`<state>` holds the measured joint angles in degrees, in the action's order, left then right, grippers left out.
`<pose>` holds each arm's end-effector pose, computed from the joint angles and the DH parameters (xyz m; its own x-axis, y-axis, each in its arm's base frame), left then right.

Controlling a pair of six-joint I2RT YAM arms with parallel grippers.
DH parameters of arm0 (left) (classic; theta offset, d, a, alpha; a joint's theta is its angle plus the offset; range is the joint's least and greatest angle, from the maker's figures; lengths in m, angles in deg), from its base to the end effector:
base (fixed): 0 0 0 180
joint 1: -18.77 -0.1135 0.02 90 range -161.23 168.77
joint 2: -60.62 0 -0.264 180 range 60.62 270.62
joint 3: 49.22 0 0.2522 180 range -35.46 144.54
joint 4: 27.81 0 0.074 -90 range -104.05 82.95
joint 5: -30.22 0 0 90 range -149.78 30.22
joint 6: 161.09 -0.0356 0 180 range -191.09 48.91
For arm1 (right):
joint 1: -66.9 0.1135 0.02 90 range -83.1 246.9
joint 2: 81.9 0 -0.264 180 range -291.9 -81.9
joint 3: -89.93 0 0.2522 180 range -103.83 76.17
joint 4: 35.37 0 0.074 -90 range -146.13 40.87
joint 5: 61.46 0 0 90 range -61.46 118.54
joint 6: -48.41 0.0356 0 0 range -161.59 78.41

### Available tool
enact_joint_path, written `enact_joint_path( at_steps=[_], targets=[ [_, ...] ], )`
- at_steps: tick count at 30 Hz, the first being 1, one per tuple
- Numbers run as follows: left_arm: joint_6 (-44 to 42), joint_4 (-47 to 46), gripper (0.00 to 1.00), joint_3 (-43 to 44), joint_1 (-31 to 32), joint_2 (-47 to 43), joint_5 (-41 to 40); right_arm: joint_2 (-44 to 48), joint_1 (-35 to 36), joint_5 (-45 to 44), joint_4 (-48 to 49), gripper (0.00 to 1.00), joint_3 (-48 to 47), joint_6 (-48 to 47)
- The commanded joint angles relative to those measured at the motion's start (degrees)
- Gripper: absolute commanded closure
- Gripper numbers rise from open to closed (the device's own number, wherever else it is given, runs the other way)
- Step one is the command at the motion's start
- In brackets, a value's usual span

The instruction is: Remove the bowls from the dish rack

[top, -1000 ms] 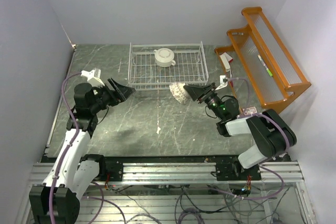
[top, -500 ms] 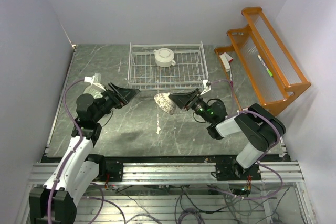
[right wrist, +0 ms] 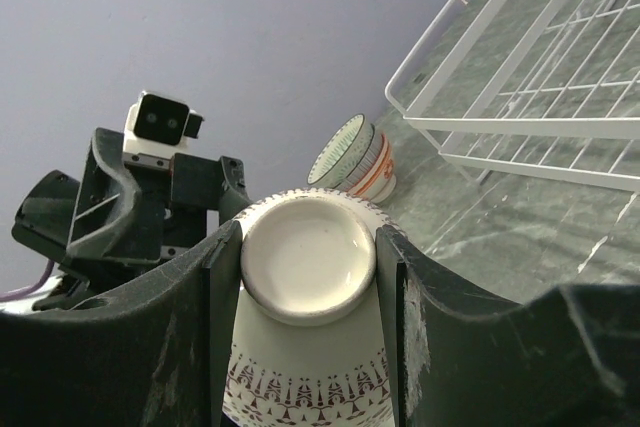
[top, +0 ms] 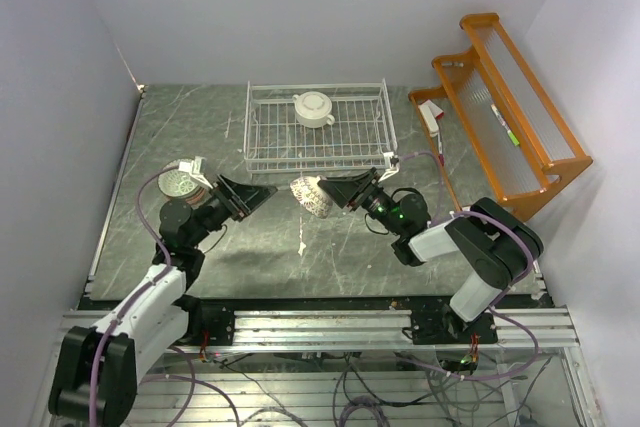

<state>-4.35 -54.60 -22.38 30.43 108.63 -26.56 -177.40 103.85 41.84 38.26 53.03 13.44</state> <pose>0.1742 -0.0559 0.2288 -0.6080 -0.6593 -0.4423 0.3657 0.2619 -0.8931 0.2201 0.1758 0.1892 -0.5061 0.6172 -0.6024 -0.6069 0.2415 0.7572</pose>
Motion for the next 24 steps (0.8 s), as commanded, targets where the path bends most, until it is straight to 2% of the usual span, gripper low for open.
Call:
enact_joint_path(
  at_steps=[1,7,14,24],
  targets=[
    [3.3,-14.5,0.16,-1.4,4.2,1.6,-0.7,2.2,0.7,-2.9,16.8,1.00,0.2,-2.2],
    [3.2,-15.0,0.21,-2.4,12.3,1.6,-6.6,1.9,0.9,-2.6,16.8,1.00,-0.2,-2.1],
    [4.8,-17.5,0.26,-4.6,16.0,1.9,-11.2,2.0,1.8,-2.5,16.8,1.00,-0.7,-2.6],
    [5.7,-24.5,0.27,-6.6,19.3,7.6,-14.6,1.6,2.2,-2.9,16.8,1.00,-0.7,-2.0]
  ],
)
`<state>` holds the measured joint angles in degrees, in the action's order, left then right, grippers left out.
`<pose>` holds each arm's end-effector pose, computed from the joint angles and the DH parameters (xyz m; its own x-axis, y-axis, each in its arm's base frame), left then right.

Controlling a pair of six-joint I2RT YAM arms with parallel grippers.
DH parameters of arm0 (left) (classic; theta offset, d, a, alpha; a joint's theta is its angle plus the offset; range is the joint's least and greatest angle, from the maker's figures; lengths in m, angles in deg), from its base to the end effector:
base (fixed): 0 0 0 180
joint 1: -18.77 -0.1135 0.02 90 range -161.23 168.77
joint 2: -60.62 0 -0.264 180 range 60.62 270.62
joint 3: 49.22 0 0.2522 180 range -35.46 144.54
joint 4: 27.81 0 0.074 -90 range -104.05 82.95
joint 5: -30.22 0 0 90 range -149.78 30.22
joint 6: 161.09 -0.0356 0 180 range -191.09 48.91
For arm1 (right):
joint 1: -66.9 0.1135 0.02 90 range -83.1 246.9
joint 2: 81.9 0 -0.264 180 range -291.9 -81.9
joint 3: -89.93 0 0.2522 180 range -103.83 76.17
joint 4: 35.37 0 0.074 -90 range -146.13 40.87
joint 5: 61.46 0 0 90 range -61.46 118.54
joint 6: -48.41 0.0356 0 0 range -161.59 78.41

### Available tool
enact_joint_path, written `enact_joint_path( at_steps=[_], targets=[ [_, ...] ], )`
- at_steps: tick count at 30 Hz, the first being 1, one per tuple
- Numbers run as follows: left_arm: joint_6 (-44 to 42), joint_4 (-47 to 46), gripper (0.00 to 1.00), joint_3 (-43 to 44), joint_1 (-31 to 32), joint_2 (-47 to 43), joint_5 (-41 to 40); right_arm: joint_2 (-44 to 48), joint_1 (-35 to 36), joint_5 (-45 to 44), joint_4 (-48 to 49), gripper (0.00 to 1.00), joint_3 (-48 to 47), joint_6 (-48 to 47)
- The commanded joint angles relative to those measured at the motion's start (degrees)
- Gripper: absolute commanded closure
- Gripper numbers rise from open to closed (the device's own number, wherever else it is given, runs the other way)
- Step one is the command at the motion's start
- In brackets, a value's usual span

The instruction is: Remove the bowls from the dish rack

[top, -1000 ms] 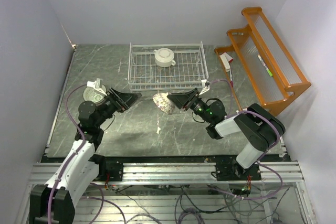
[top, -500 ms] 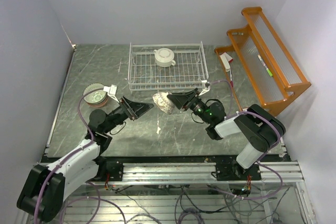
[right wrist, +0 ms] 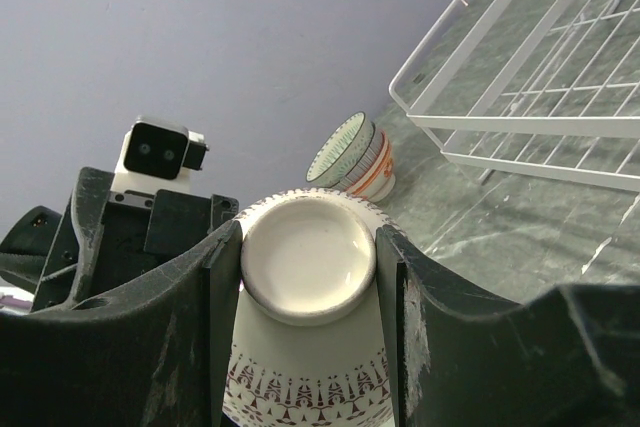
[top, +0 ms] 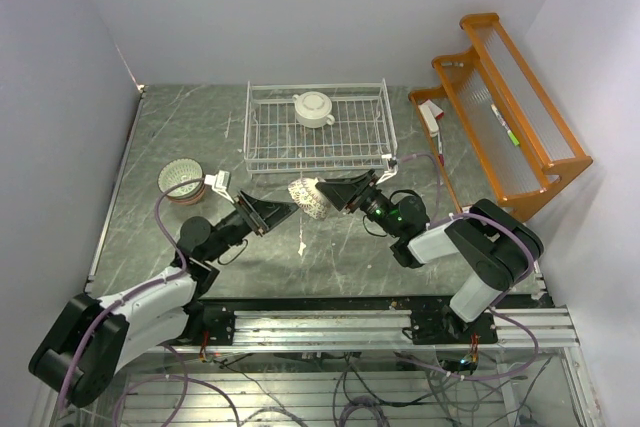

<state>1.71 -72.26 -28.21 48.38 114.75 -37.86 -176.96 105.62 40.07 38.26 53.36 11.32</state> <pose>0.1512 -0.1012 0.2107 -0.6914 -0.6264 -0.3600 0.3928 0.0923 -0.9150 0.2142 0.1808 0.1899 -0.4861 0.6121 -0.6238 -0.6229 0.2579 0.7385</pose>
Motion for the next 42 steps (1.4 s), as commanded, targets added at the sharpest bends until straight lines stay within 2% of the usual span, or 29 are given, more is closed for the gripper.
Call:
enact_joint_path(
  at_steps=[1,4,11,27,32,42],
  targets=[
    [-0.3,-7.4,0.27,-1.1,1.6,1.9,-3.7,1.1,0.4,-1.1,16.8,1.00,-1.1,0.2],
    [0.1,-9.6,0.28,-1.7,2.0,3.1,-4.5,0.7,0.5,-1.1,16.8,1.00,-1.2,0.2],
    [0.5,-10.6,0.39,-1.2,2.7,4.8,-6.7,0.5,1.0,-1.8,16.8,1.00,-1.3,0.0],
    [2.5,-23.4,0.58,-0.5,5.0,14.8,-8.8,0.2,2.1,-1.8,16.8,1.00,-1.9,-0.2],
    [2.3,-24.2,0.63,0.0,5.8,16.0,-9.2,-0.1,2.3,-1.7,16.8,1.00,-2.1,-0.1],
    [0.5,-21.8,0.84,0.8,6.3,14.4,-9.7,-1.0,2.7,-1.5,16.8,1.00,-2.7,0.1]
  ],
)
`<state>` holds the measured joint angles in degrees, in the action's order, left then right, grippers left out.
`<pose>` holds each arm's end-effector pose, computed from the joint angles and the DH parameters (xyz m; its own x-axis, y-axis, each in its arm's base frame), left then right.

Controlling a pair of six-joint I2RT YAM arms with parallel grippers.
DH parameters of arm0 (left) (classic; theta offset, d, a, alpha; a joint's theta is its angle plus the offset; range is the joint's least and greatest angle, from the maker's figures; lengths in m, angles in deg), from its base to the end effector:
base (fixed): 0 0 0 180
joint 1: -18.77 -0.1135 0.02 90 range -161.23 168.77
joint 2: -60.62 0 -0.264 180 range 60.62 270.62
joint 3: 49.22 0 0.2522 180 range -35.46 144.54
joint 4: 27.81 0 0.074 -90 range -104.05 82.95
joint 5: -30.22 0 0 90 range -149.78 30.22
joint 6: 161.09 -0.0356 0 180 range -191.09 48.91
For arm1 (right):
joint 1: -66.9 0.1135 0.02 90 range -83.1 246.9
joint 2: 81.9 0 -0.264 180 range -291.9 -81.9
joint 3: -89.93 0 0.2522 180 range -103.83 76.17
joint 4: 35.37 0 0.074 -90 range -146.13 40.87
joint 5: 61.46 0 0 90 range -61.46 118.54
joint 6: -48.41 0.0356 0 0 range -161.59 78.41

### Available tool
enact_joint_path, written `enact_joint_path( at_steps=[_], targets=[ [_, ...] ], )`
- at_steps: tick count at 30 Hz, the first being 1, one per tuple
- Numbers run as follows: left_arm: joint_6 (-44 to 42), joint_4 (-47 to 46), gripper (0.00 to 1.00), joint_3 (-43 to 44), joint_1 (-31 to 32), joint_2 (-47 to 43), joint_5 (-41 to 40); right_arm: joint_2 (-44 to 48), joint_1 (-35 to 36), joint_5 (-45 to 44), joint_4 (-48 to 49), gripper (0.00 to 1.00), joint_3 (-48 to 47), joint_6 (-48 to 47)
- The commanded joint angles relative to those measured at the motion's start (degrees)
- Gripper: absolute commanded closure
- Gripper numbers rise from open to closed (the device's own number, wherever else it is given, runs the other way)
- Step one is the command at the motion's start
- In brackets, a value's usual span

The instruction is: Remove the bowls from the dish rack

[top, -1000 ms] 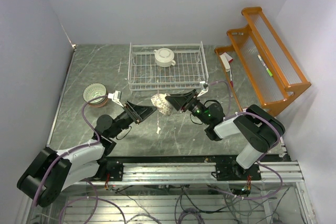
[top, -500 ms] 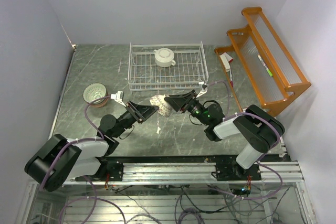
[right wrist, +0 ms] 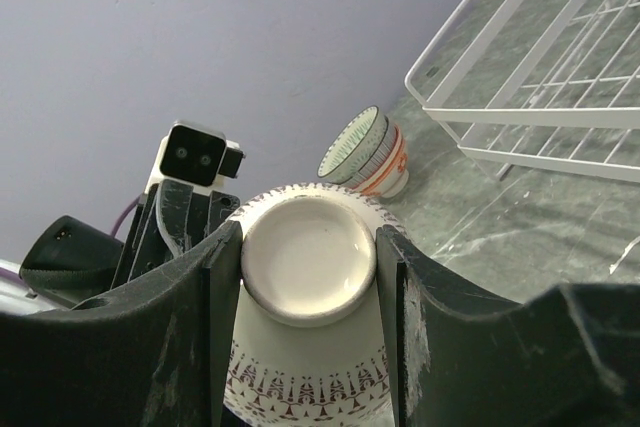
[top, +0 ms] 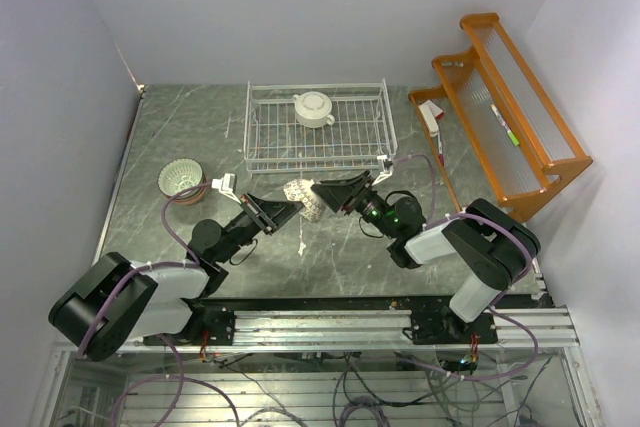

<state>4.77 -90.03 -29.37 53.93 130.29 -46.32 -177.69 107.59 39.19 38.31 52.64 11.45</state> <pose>0.1564 -0.1203 0.1917 -0.6804 -0.6743 -0.2871 0.3525 0.0423 -0.9349 0.2107 0.1899 0.1897 -0.5007 0.6052 -0.6189 -0.6252 0.2417 0.7421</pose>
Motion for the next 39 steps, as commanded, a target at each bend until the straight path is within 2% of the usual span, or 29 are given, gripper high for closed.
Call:
enact_joint_path(
  at_steps=[1,3,9,13,19,24,26,32,39],
  targets=[
    [-2.7,-3.5,0.87,2.1,0.8,-1.4,-1.3,-0.4,0.8,-0.6,16.8,1.00,-2.0,0.0],
    [-3.3,-2.5,0.93,2.4,0.8,-2.1,-1.3,-0.4,0.8,-0.6,16.8,1.00,-1.9,0.0],
    [-6.1,4.8,0.93,3.7,0.8,-6.2,-1.8,0.1,0.8,-2.4,16.8,1.00,-0.7,-0.3],
    [-8.7,13.4,0.93,5.5,0.7,-10.6,-1.7,0.5,0.7,-3.7,16.8,0.82,0.1,0.0],
    [-13.4,26.5,0.93,8.0,0.8,-17.2,-3.4,0.9,0.7,-4.3,16.7,0.64,0.4,-0.1],
    [-16.2,33.8,0.93,9.3,0.8,-20.5,-4.0,3.2,0.3,-6.4,16.6,0.41,2.6,-2.1],
    [-17.0,36.4,0.93,9.7,0.8,-21.3,-4.4,3.6,-0.3,-6.5,16.6,0.36,3.2,-2.1],
    [-22.2,51.9,0.93,15.2,0.8,-22.2,-6.7,5.0,-3.0,-6.2,16.6,0.33,5.4,-1.6],
    [-34.6,80.5,0.93,31.3,0.8,-18.2,-13.9,7.7,-8.5,-4.3,16.5,0.34,8.9,0.3]
  ],
)
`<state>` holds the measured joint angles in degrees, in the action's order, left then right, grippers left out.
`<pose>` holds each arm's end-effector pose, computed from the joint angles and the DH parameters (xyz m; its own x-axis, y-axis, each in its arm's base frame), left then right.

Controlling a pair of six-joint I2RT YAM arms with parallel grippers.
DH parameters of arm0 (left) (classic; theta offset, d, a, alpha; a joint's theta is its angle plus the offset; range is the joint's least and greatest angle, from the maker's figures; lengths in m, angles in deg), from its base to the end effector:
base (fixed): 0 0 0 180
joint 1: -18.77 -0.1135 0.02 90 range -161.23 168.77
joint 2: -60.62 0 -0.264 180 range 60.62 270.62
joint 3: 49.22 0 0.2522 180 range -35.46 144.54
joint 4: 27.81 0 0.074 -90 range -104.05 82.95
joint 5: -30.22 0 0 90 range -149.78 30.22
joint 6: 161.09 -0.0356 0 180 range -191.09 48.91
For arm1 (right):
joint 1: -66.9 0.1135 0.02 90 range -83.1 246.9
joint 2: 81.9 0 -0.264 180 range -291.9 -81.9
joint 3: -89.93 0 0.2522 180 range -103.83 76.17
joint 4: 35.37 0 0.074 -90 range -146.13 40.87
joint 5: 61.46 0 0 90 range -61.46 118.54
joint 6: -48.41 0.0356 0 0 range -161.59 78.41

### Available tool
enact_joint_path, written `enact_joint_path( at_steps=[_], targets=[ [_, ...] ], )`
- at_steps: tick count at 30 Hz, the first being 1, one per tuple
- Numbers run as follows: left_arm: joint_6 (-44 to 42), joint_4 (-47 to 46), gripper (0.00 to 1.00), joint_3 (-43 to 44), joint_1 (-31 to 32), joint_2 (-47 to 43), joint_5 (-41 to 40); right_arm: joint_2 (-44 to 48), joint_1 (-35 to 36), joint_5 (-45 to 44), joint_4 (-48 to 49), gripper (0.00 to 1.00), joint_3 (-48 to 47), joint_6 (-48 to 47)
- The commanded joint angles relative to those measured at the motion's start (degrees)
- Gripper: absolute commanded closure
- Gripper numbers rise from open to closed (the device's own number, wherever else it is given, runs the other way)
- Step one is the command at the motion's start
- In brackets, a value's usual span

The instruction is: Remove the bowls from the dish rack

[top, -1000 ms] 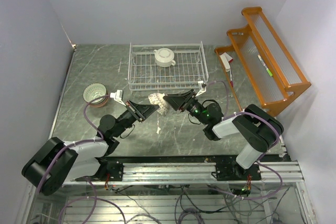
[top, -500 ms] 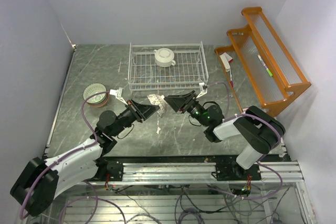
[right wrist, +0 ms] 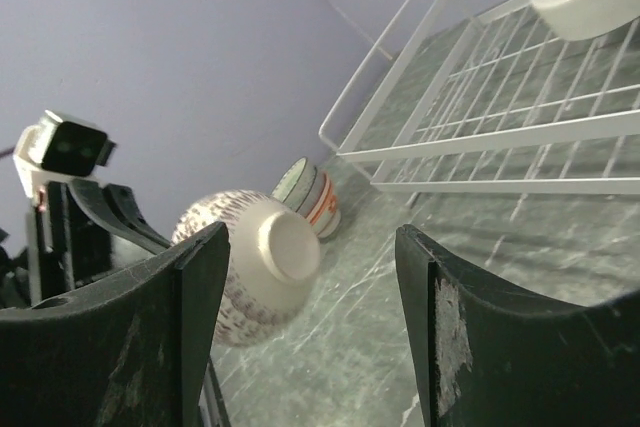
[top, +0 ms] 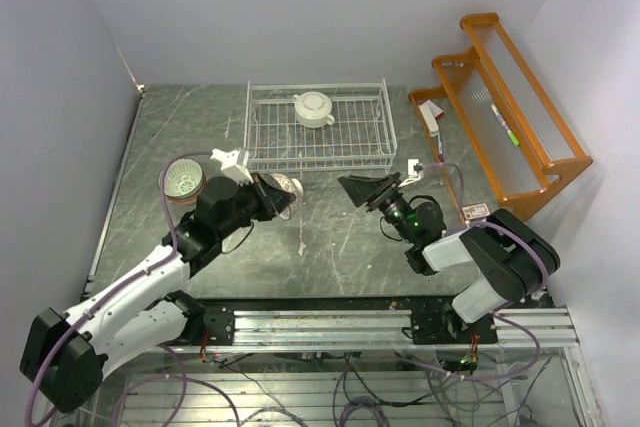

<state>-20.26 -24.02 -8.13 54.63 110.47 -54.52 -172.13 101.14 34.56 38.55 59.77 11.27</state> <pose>0.1649 -0.1232 0.2531 -0.6197 -0.5046 -0.6011 0.2777 0.5753 -0.7693 0.2071 0.1455 0.1851 -0.3937 0.6910 -0.6062 -0.5464 0.3544 0.7588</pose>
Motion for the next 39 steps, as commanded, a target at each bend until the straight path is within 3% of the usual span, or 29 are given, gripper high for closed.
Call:
enact_joint_path(
  at_steps=[1,6,17,23,39],
  targets=[
    [-11.7,18.6,0.93,14.0,0.1,3.5,-6.8,2.4,-2.6,0.6,16.1,0.34,2.1,0.4],
    [-21.8,39.5,0.93,29.9,-0.1,16.1,-13.0,3.1,-4.1,1.2,15.2,0.34,3.3,0.7],
    [-36.0,62.6,0.93,51.4,-1.2,32.7,-20.7,0.5,-5.7,2.2,16.2,0.33,3.6,1.9],
    [-40.9,65.6,0.93,52.4,-7.0,35.4,-20.1,-0.9,-6.9,2.5,16.4,0.34,3.5,2.4],
    [-40.1,66.7,0.93,59.4,-24.3,41.3,-24.1,-3.1,-8.0,4.8,16.5,0.34,3.0,4.6]
  ],
)
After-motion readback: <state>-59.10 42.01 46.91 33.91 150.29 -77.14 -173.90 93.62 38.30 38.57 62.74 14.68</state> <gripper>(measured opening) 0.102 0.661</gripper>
